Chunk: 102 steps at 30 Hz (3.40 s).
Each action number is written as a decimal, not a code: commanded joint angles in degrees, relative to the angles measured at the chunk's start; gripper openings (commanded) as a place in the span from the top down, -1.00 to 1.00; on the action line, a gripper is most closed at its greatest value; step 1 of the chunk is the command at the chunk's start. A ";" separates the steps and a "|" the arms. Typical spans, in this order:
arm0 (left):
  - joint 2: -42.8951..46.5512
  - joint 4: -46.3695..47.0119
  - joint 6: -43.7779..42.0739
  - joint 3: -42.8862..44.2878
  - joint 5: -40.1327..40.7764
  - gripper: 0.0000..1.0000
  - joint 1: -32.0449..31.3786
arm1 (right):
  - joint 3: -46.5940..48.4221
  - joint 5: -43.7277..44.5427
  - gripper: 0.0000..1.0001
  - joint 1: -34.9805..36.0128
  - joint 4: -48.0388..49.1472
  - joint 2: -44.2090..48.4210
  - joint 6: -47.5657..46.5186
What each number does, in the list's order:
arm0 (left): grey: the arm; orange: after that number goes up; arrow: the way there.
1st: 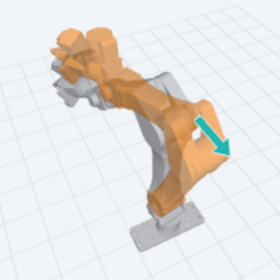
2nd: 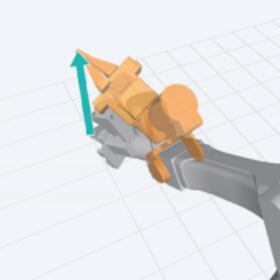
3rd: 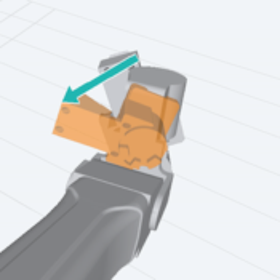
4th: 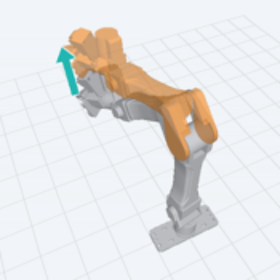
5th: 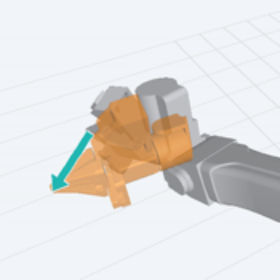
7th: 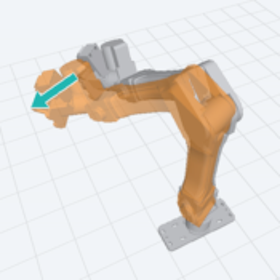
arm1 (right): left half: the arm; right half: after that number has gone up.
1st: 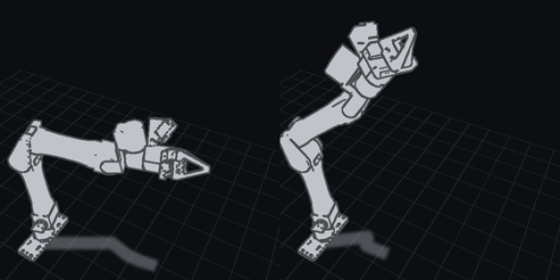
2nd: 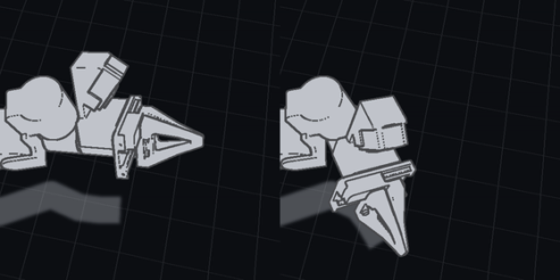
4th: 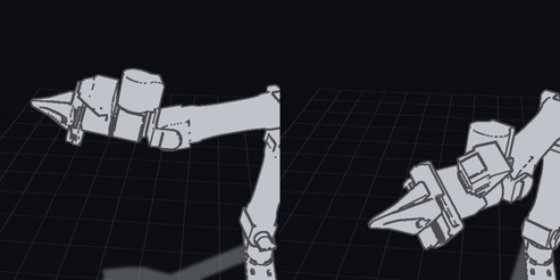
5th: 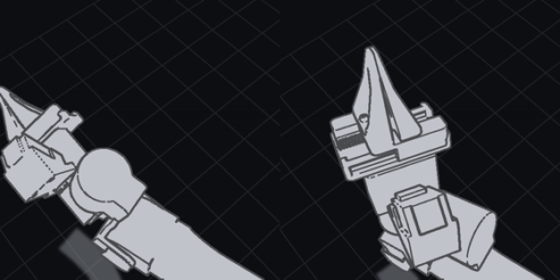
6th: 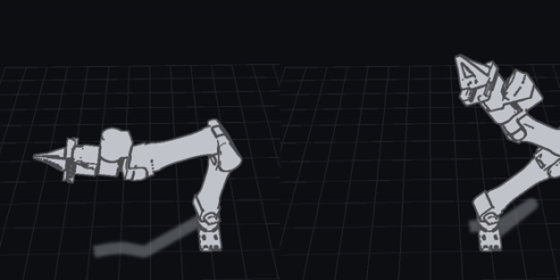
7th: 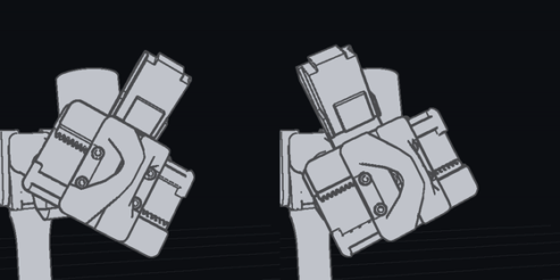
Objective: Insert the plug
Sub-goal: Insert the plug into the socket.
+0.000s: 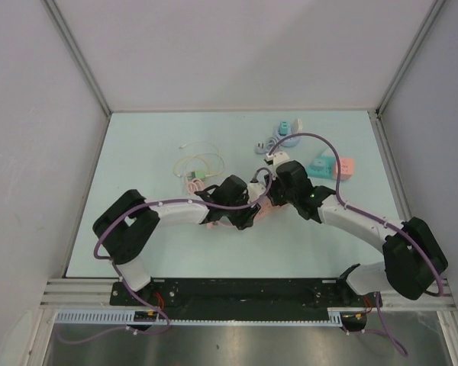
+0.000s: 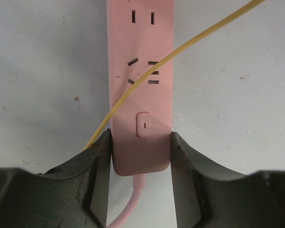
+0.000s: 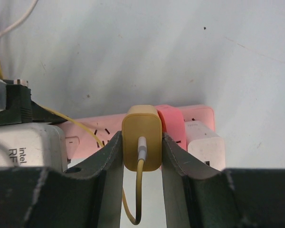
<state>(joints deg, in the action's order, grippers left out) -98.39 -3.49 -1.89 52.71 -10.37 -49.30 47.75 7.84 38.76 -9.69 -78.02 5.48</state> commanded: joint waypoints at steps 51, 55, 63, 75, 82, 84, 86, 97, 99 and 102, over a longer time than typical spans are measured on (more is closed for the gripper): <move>3.91 11.83 1.36 -11.84 -4.30 0.30 5.35 | 3.93 -6.25 1.00 0.70 -3.22 -9.87 -3.19; 4.26 13.06 1.54 -13.07 -5.18 0.30 6.14 | 3.67 -6.25 1.00 0.52 -5.07 -9.08 -2.58; 3.29 14.73 1.54 -14.39 -5.54 0.32 6.58 | 1.65 -6.43 1.00 -1.23 -4.37 -6.80 -1.61; 1.89 15.97 1.54 -14.48 -5.62 0.35 6.94 | -0.11 -11.26 1.00 -2.20 -2.17 -7.41 -2.57; 1.09 15.09 1.54 -13.86 -5.71 0.35 7.37 | -0.02 -11.09 1.00 -1.23 -4.89 -7.41 -1.52; 1.18 15.00 1.63 -13.69 -5.89 0.35 7.46 | -0.02 -10.74 1.00 -1.15 -5.16 -7.15 -1.43; 1.27 15.00 1.54 -13.68 -5.98 0.35 7.55 | -0.02 -10.82 1.00 -1.23 -4.81 -7.67 -1.52; 2.32 15.09 3.63 -14.39 -6.32 0.37 9.13 | 4.81 -7.84 1.00 1.93 -10.08 -14.09 -2.84; 3.03 16.40 5.22 -15.61 -7.64 0.39 11.76 | 4.81 -7.84 1.00 1.93 -10.08 -14.18 -2.93; 3.29 17.54 7.95 -16.67 -10.10 0.39 15.45 | 5.16 -7.92 1.00 1.93 -9.73 -15.23 -3.45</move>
<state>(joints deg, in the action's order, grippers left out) -94.94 16.51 3.31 38.94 -22.13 -40.18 53.45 1.28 39.68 -13.13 -89.54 2.85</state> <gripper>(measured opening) 0.491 0.358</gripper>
